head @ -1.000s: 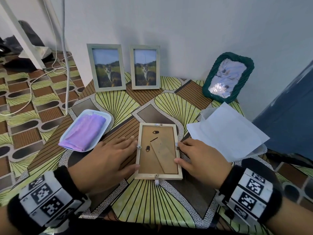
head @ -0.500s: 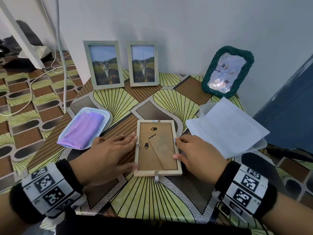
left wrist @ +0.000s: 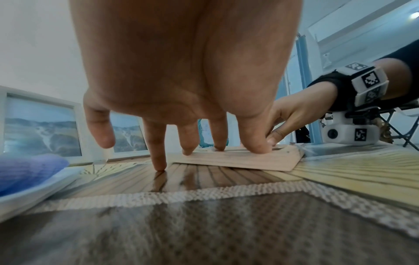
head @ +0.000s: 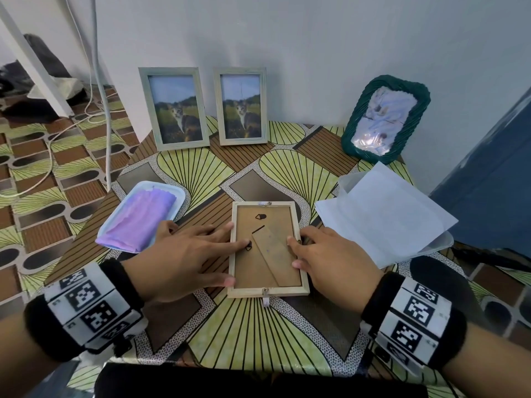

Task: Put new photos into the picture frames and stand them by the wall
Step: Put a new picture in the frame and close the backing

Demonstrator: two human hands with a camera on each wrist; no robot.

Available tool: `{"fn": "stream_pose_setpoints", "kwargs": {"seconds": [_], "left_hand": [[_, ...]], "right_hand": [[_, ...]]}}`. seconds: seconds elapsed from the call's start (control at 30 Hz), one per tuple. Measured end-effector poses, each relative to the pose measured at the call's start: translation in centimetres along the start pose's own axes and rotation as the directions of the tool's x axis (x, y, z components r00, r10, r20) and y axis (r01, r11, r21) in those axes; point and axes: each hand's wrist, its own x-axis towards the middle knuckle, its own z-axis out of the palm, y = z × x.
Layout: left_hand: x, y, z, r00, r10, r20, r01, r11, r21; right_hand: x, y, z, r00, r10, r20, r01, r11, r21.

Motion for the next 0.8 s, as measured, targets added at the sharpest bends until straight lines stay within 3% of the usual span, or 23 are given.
{"fn": "stream_pose_setpoints", "kwargs": {"seconds": [0.23,0.47,0.67,0.8], "left_hand": [[-0.3,0.5,-0.3,0.999,0.024,-0.047,-0.018,0.993,0.120],[0.5,3.1,-0.4,0.990,-0.040,-0.133,0.063,0.983,0.171],[0.8,2.1,0.1,0.976,-0.022,-0.215,0.035,0.998,0.057],[1.3,1.2,-0.7,0.927,-0.132,-0.350,0.016,0.949,-0.315]], "right_hand": [[0.3,-0.3,-0.9,0.999,-0.028,0.044,0.033,0.994,-0.102],[0.4,-0.8,-2.1,0.997,-0.032,0.068,0.043,0.987,-0.158],[-0.3,-0.5,-1.4,1.000,-0.023,-0.003,0.022,0.999,-0.035],[0.0,0.2,-1.4,0.997,0.030,-0.073,-0.012,0.973,0.229]]}}
